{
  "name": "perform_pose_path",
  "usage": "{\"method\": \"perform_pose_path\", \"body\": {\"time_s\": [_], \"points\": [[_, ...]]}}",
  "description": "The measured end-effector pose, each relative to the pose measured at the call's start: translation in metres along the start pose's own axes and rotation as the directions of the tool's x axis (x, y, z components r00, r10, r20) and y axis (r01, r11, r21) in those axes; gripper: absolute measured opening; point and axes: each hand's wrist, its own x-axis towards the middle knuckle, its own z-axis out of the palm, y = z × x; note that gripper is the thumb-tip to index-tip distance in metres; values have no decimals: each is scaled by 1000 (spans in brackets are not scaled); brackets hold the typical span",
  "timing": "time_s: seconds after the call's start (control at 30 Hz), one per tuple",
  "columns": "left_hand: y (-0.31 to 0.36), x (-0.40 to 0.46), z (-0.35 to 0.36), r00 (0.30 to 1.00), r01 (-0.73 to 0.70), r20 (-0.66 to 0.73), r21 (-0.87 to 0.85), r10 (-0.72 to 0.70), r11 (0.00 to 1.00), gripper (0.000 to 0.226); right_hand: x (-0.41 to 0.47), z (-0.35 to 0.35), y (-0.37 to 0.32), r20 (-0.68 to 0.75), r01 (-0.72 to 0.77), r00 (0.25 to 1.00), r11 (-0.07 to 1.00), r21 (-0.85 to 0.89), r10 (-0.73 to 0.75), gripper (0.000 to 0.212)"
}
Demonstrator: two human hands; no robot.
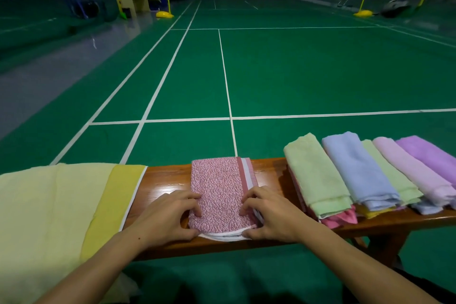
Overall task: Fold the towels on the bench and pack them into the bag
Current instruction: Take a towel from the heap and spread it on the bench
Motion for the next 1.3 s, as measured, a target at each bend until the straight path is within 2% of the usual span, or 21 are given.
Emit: {"method": "perform_pose_path", "body": {"time_s": [0.13,0.27,0.37,0.5,0.6,0.8,0.87,0.97,1.03,1.1,1.13,1.2,1.3], "points": [[-2,4,3,998,-15,-55,-10,15,1000,29,5,1,-1,-24,-13,1000,1000,-21,13,37],[-1,5,-2,995,-26,-101,-158,10,987,29,9,0,-1,0,-2,1000,1000,-19,2,28],[2,2,-9,996,9,-83,-294,-35,956,27,9,-10,-3,70,2,998,998,63,-6,23],[6,-4,-12,999,35,-26,-369,-48,929,23,1,-26,-10,194,-47,981,968,246,-2,17],[11,-9,-18,998,61,34,-526,-50,848,24,-5,-34,-16,250,-107,968,935,338,20,15],[14,-16,-24,987,124,161,-715,-11,688,27,-4,-39,-12,350,-201,937,851,486,21,9],[16,-15,-30,982,145,189,-723,-9,675,22,-3,-37,-12,384,-276,923,767,580,42,10],[21,-11,-32,975,208,214,-779,-61,592,20,1,-33,-7,444,-422,891,541,728,99,27],[25,-7,-27,962,272,229,-851,-150,449,20,4,-29,-4,473,-484,873,338,807,120,36],[28,-1,-19,940,311,255,-914,-226,262,21,8,-28,-5,458,-483,870,135,865,181,33],[31,1,-17,923,330,279,-929,-264,169,23,10,-26,-5,446,-471,865,62,880,230,38],[34,7,-15,890,347,314,-937,-329,43,30,13,-24,-3,437,-463,841,5,886,319,57],[36,10,-17,869,335,318,-942,-380,-21,43,12,-28,-1,365,-433,846,101,896,387,61]]}}
